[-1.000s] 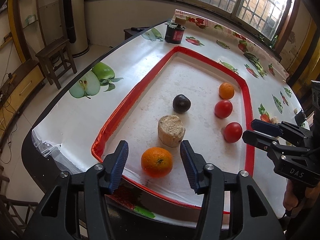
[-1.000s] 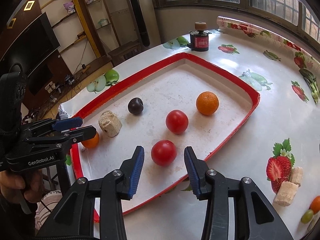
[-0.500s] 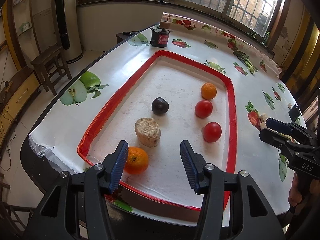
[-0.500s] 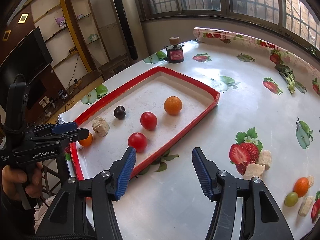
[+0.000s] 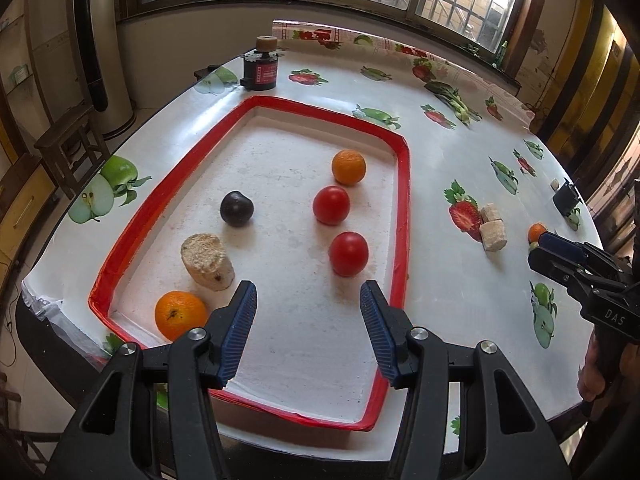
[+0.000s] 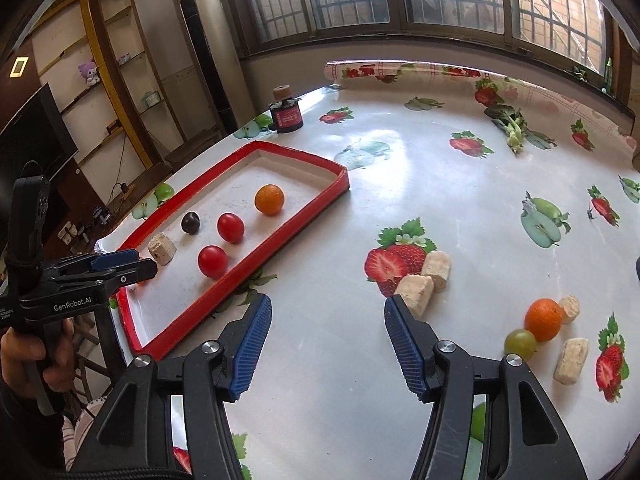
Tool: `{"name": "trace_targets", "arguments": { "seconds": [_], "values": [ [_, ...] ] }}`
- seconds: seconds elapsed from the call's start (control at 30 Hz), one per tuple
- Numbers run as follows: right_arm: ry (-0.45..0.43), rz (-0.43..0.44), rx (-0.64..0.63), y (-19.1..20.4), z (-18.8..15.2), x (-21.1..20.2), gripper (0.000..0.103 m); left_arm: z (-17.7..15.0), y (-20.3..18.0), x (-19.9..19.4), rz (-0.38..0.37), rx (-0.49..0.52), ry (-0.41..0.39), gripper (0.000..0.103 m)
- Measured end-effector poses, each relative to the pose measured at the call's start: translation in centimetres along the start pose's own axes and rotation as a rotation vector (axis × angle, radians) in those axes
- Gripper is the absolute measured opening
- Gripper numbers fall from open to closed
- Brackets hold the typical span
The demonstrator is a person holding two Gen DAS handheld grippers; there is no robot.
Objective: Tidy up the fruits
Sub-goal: 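Move both tools back toward the tan biscuits beside the tray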
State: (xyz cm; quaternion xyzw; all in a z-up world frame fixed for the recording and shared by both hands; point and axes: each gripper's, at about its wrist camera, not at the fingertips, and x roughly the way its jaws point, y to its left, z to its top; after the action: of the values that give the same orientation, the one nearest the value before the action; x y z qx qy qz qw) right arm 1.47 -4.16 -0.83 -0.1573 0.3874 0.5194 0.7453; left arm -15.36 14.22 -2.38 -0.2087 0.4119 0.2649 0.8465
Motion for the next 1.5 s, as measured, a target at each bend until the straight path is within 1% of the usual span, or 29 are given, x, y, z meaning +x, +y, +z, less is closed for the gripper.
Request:
{"name": "trace_targets", "arguments": {
  "seconds": [0.6, 0.8, 0.97, 1.13, 1.33, 1.47, 1.5],
  "values": [
    [-0.032, -0.154, 0.159, -8.9, -4.4, -5.6, 0.063, 0.7, -9.7, 1.1, -0.119, 0.17, 0.031, 0.052],
    [-0.033, -0.189, 0.22, -11.7, -5.6, -6.5, 0.064, 1.1, -12.8, 2.2, -0.151, 0.215, 0.05, 0.052],
    [-0.036, -0.216, 0.244, -13.4, -5.9, -6.1, 0.064, 1.6, -14.7, 3.2, -0.167, 0.234, 0.065, 0.052],
    [-0.011, -0.256, 0.256, -14.9, -6.2, -4.6, 0.063, 2.4, -16.0, 4.8, -0.185, 0.24, 0.078, 0.052],
    [0.015, -0.283, 0.261, -16.1, -5.6, -3.0, 0.063, 3.6, -17.8, 7.2, -0.19, 0.251, 0.098, 0.052],
    [0.029, -0.296, 0.263, -16.6, -5.3, -2.1, 0.063, 3.8, -19.0, 9.0, -0.198, 0.267, 0.116, 0.052],
    [0.033, -0.298, 0.265, -16.8, -5.3, -1.9, 0.06, 3.8, -19.3, 9.5, -0.194, 0.271, 0.121, 0.052]
  ]
}}
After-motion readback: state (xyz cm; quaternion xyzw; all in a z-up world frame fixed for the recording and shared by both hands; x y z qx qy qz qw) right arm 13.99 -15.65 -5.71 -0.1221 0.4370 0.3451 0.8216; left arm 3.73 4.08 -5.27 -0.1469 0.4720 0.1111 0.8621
